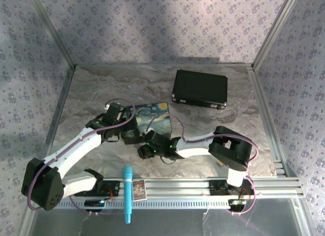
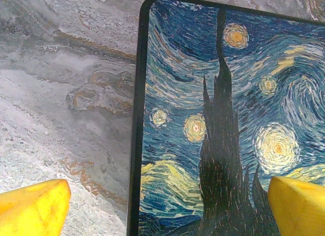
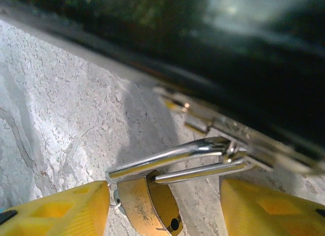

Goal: Unlock a padlock with a key

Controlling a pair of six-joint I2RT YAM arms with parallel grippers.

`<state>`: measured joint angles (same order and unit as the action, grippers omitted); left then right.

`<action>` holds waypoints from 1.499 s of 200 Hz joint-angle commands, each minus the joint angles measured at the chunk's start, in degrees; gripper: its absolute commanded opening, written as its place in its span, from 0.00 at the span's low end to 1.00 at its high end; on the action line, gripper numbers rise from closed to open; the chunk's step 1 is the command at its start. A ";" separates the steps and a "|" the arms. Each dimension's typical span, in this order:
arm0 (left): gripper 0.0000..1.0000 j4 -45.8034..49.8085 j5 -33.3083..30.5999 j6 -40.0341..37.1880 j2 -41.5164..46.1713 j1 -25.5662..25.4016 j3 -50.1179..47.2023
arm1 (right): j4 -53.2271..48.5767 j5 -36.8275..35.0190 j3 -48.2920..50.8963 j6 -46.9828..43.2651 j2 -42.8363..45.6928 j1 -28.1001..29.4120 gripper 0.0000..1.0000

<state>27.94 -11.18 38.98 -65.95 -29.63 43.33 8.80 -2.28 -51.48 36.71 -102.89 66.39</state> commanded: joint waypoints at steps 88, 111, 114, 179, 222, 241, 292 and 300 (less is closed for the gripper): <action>0.99 0.61 -1.50 -0.04 2.37 0.19 -0.62 | 1.89 1.51 2.20 4.58 -2.51 0.25 0.29; 0.99 1.56 -2.46 -1.54 3.32 -0.05 -0.12 | 4.88 2.71 6.45 6.96 0.55 -0.23 0.21; 0.99 1.80 -2.55 -2.02 3.44 -0.14 0.13 | 5.39 2.84 7.08 7.31 0.99 -0.35 0.21; 1.00 10.51 -14.77 -26.23 -2.73 -16.26 12.25 | 16.85 8.06 16.97 11.26 5.18 -4.27 0.08; 0.98 19.41 -16.20 -37.40 -12.58 -22.23 17.61 | 26.92 10.83 20.78 13.17 3.64 -5.76 0.02; 0.95 20.08 -15.88 -37.61 -14.97 -22.30 17.50 | 30.40 10.51 22.34 14.65 3.11 -5.97 0.02; 0.75 20.52 -16.08 -36.91 -22.50 -24.44 16.35 | 39.02 10.21 27.04 18.26 1.48 -7.38 0.01; 0.72 20.33 -16.45 -36.72 -23.23 -25.37 16.02 | 39.44 9.98 27.34 18.55 1.55 -7.33 0.02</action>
<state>44.40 -26.48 3.38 -84.82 -53.49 60.93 50.65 8.86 -27.05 48.75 -98.72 60.27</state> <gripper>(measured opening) 0.764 0.116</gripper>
